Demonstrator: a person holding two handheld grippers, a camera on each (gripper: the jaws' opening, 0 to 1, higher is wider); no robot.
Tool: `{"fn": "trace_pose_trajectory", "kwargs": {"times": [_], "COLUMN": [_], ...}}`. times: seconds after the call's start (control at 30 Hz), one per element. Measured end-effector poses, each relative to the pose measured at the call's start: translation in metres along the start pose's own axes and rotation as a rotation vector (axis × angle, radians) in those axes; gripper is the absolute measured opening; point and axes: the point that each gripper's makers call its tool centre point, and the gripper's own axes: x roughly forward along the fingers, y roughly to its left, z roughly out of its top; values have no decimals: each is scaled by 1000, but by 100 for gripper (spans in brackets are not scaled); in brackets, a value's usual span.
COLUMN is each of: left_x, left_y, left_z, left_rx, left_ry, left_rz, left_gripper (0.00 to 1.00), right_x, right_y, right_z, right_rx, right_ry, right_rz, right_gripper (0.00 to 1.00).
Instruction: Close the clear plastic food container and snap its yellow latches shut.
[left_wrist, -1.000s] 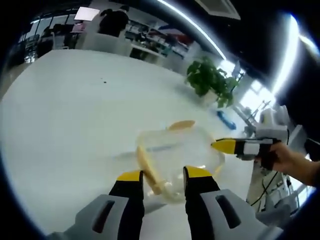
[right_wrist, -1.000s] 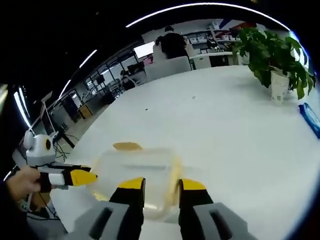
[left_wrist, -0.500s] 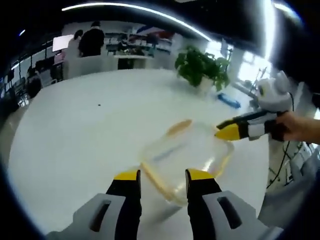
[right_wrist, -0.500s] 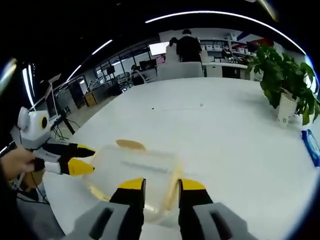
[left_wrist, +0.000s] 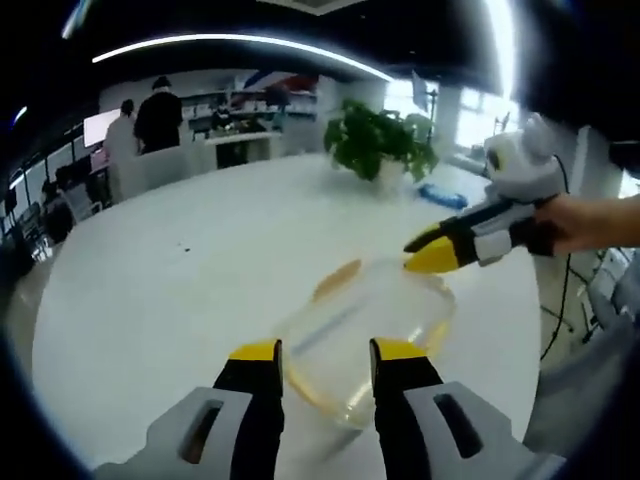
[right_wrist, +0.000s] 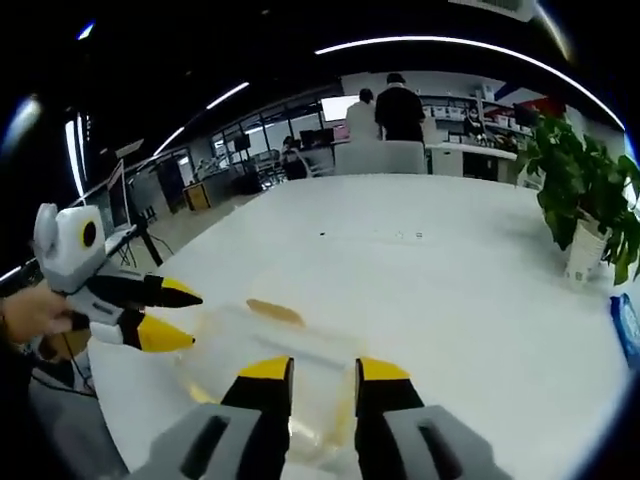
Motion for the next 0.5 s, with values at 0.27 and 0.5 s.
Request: {"fn": "trace_pose_trajectory", "kwargs": {"times": [0.27, 0.5], "left_x": [6, 8], "left_y": [-11, -20], "left_z": [3, 1], "left_rx": [27, 64], "left_ry": [-5, 9], "left_rz": [-38, -64], "left_gripper": [30, 28], "right_x": [13, 26], "right_y": [18, 35], "right_z": [4, 3], "right_rx": [-75, -209], "right_ry": [24, 54], "right_rz": [65, 132], "right_gripper": [21, 21]}}
